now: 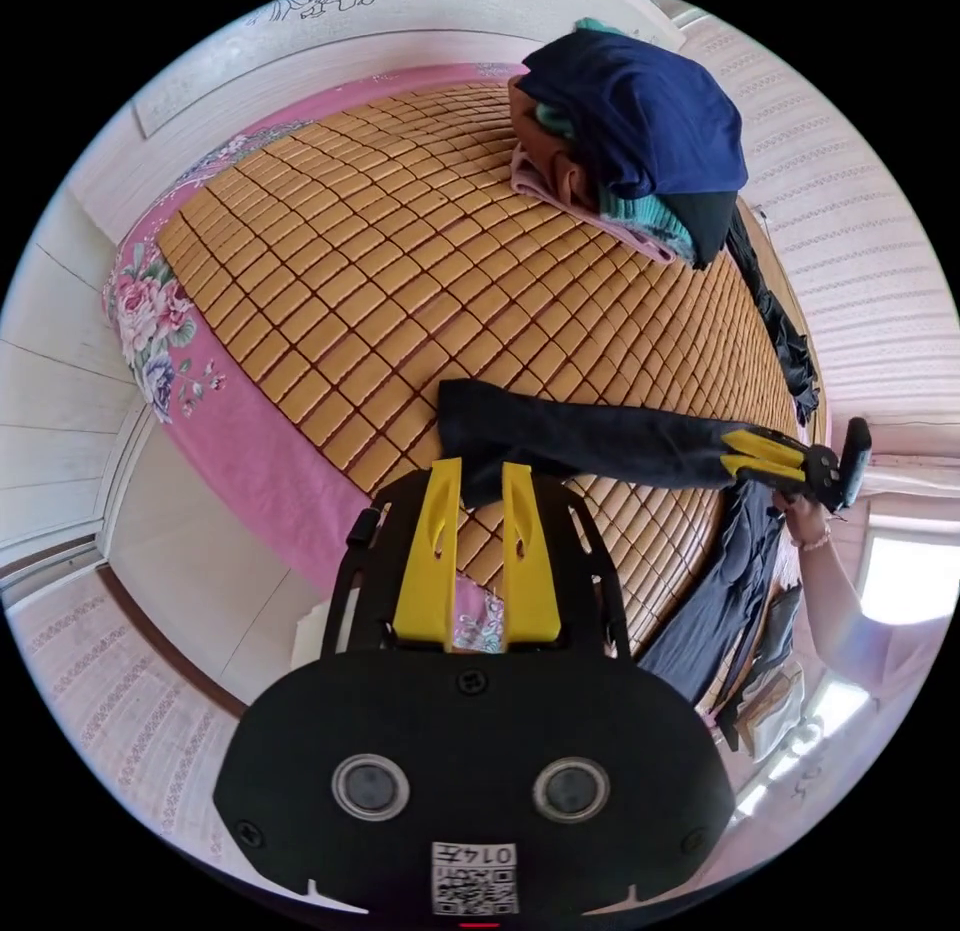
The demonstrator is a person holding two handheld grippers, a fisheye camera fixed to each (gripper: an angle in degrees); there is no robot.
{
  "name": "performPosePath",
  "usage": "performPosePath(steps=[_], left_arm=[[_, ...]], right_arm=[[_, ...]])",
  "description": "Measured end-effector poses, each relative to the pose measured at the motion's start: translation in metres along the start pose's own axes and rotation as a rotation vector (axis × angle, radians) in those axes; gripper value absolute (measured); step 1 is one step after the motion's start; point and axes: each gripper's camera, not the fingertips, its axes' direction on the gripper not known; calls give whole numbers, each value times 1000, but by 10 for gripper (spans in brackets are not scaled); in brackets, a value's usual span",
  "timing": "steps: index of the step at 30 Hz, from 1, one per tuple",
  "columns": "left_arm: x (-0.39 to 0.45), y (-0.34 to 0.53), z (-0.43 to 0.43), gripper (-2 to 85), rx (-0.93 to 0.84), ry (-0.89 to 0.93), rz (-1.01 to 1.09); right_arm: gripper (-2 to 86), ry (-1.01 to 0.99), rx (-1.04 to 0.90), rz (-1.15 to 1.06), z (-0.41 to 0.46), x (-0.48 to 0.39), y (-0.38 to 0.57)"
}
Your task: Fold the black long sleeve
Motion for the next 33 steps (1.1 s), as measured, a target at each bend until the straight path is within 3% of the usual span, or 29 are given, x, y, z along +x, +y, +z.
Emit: performPosePath(steps=[4,6,9,13,17,20,26,33], left_arm=[[-4,-5,-5,64,78,8,-8],[-10,-11,-6,63,105,15,-39],[-19,-18,20,63,8,37,-107],[-13,-9,13,1,45,25,-7],[-4,29,-38,-8,332,99,165],[-19,61,-59,-9,453,123,115],[-49,72,-31,-3,286,99,-75],[-27,27,-7,59,216,32,18]], right_arm=[[83,65,-15,3,6,-12,3],[86,131,11,145,2,16,14],[83,180,-7,265,12,42,22],[11,230,4,226,15,36,25],[0,228,3,195,14,24,26],[0,222,37,168,9,10,27],[31,239,53,168,10,-8,15],[65,137,88,114,14,-31,-21]])
